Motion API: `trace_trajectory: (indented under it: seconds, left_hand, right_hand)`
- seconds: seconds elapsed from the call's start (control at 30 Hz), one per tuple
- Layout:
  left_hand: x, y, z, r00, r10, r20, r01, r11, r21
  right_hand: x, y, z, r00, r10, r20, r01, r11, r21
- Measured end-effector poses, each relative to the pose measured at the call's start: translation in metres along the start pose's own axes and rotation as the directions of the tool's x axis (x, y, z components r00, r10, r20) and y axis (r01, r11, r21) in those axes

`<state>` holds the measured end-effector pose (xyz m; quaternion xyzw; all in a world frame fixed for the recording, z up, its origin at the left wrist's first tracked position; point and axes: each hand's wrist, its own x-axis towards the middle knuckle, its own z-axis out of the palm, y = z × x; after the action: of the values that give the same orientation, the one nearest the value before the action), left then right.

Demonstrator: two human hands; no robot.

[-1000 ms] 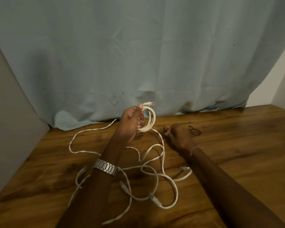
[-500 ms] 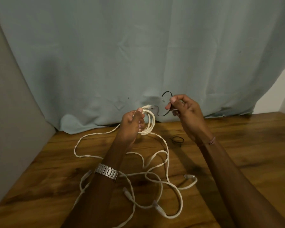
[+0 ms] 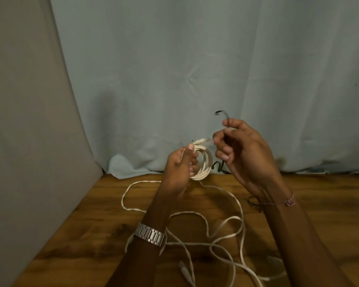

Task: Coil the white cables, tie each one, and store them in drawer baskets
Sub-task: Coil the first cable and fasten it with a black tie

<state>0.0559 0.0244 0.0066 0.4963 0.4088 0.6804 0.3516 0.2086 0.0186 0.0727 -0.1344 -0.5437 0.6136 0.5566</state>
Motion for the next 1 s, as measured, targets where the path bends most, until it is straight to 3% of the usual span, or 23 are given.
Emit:
trace_trajectory:
  seconds: [0.1, 0.23, 0.4, 0.47, 0.67, 0.87, 1.0]
  left_hand:
    - [0.002, 0.0, -0.002, 1.0, 0.015, 0.003, -0.015, 0.998, -0.053]
    - [0.004, -0.004, -0.003, 1.0, 0.013, 0.002, -0.013, 0.998, -0.066]
    - [0.003, -0.007, -0.001, 1.0, 0.009, 0.005, -0.009, 1.0, -0.03]
    - [0.003, -0.004, 0.001, 1.0, 0.011, 0.013, -0.009, 0.995, -0.099]
    - [0.007, -0.001, -0.001, 0.998, -0.052, -0.022, 0.044, 0.954, -0.296]
    - [0.009, 0.0, -0.005, 0.987, -0.148, -0.061, 0.115, 0.921, -0.373]
    - [0.01, -0.001, -0.004, 0.98, -0.178, -0.088, 0.134, 0.92, -0.368]
  right_hand:
    - [0.004, 0.008, 0.002, 0.994, -0.091, -0.053, 0.104, 0.945, 0.311]
    - [0.004, 0.015, 0.004, 0.986, -0.165, -0.034, 0.157, 0.821, 0.549]
    - [0.004, 0.02, 0.007, 0.986, -0.149, -0.07, 0.159, 0.755, 0.636]
    - [0.005, 0.023, 0.009, 0.988, -0.116, -0.106, 0.157, 0.759, 0.632]
    - [0.009, 0.037, 0.012, 0.97, 0.132, -0.206, -0.011, 0.865, 0.501]
    - [0.011, 0.044, 0.011, 0.956, 0.142, -0.256, -0.117, 0.987, 0.109]
    - [0.008, 0.044, 0.006, 0.966, 0.102, -0.24, -0.159, 0.959, -0.234]
